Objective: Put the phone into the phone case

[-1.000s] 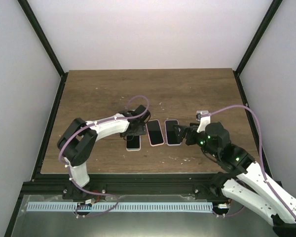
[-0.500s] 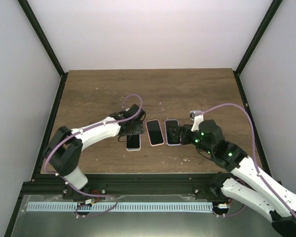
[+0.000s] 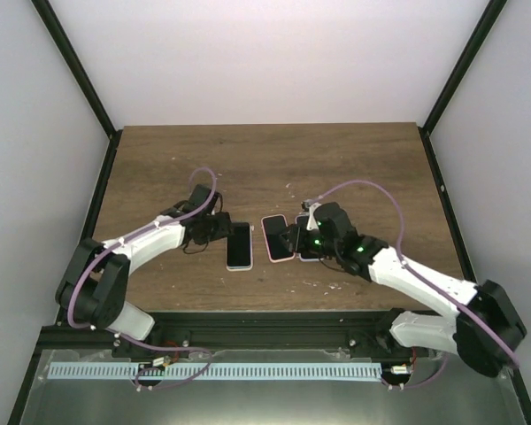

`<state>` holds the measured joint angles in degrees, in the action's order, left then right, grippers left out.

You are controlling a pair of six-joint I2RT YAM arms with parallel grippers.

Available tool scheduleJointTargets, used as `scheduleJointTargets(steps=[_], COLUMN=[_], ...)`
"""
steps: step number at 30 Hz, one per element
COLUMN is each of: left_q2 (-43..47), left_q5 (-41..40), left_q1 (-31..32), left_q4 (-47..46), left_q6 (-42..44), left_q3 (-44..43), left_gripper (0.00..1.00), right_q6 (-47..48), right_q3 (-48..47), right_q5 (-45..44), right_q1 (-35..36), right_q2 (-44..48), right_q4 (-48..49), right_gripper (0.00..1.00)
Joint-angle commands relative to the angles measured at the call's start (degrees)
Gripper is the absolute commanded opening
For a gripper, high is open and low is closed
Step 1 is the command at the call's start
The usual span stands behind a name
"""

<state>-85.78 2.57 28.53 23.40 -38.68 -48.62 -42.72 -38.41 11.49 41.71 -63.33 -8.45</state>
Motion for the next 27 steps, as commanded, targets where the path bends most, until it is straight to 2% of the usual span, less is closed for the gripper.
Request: scheduleJointTargets(steps=[1,7,12,15,19,27], left_q2=[-1.82,-3.22,-7.45,-8.51,-8.30,-6.70], left_q5=[6.54,10.77,12.37,11.70,11.75,16.02], left_q1=[-2.80,-6.74,-7.22,-7.27,-7.26,-7.26], left_q4=[-4.46,-8.30,-7.03,-6.14,-4.81,-5.95], left_q6=[4.09,4.61,6.59,6.83,6.99,4.66], left_q3=[-0.03,0.99,-0.86,-0.77,-0.57,3.84], left_gripper=[0.65,0.62,0.62,0.58,0.53,0.42], right_q6=[-2.64,-3.09,-3.17,-2.62,-1.61,-1.90], right_q3=[-1.38,-6.82,-11.46,-14.51,-17.86,-18.18], right_q5=[2.02,2.02,3.18,4.86,5.99,6.60], right_q1=[0.50,1.37,1.67,1.75,2.27,3.14], right_q2=[-5.90,-18.97,-27.56,-32.22,-37.29,-43.62], right_q4=[8.06,9.78,11.23,10.95,10.01,11.16], right_gripper=[0.40,0.44,0.44,0.41,0.33,0.27])
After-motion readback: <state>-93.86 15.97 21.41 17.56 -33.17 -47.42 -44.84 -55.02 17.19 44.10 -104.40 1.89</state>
